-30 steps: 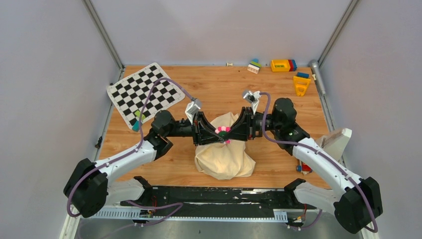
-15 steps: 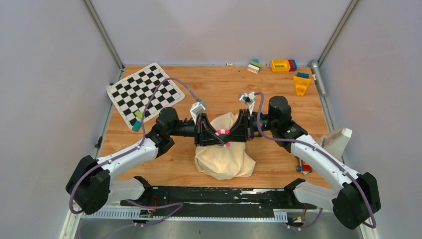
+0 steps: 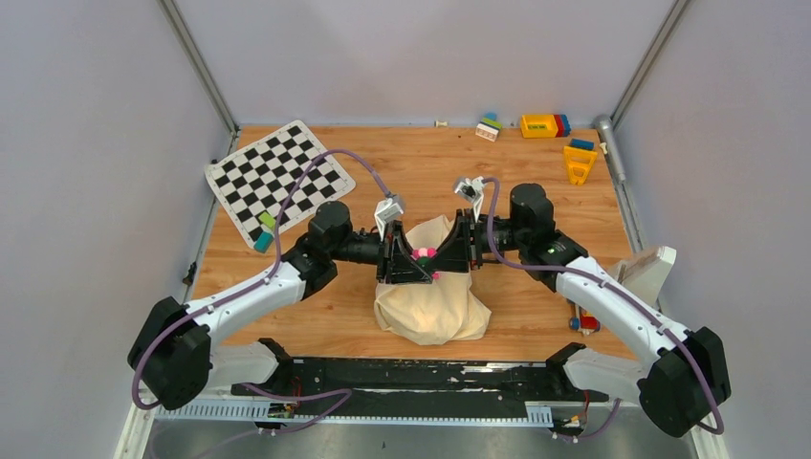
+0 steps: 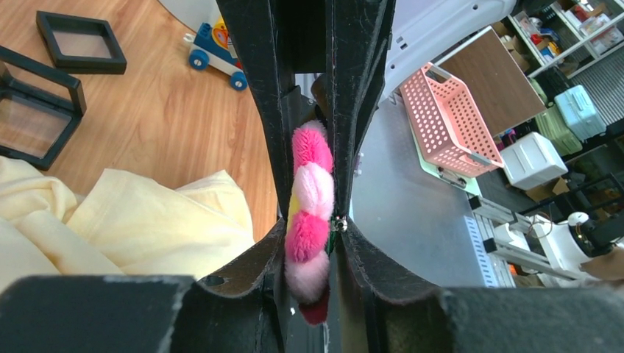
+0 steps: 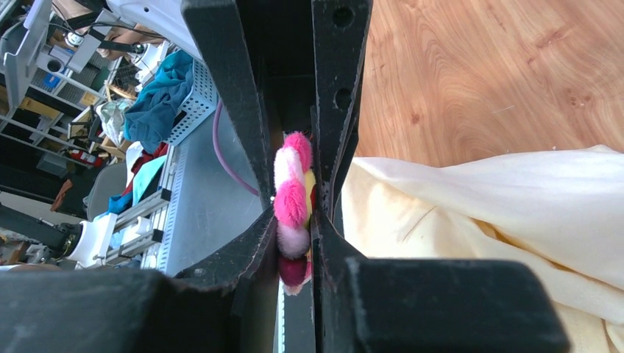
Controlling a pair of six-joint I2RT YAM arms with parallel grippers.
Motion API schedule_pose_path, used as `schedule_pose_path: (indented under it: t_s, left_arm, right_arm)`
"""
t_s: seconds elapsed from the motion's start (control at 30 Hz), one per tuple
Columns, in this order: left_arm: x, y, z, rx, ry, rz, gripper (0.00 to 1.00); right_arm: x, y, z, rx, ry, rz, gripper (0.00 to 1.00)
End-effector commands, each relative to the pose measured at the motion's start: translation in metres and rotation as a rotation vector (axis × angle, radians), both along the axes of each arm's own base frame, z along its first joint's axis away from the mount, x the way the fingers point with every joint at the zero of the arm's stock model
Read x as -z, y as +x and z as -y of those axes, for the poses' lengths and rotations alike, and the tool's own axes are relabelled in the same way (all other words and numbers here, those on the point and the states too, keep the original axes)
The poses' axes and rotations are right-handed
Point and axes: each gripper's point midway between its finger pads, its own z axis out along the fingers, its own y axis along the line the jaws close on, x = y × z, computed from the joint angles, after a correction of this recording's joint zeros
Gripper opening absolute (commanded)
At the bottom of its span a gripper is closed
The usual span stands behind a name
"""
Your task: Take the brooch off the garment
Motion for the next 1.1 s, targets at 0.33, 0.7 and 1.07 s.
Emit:
schedule_pose_path:
  t_s: [0.33,0.7,1.07]
  left_arm:
    - [-0.031,0.011,0.007,-0.081,-0.081,0.174,0.41]
    - [-0.037,0.006,-0.014,-0.182,-0.116,0.282,0.64]
    - [-0.038,0.001,-0.028,-0.258,-0.172,0.297,0.65]
  right_arm:
    - [-0.039,-0.014,-0.012,-0.054,0.123,0.137,0.00]
    - [-0.033,0.005,-0.004,0.069,0.135,0.075,0.00]
    - [-0.036,0.009,0.000,0.093,0.155,0.056,0.00]
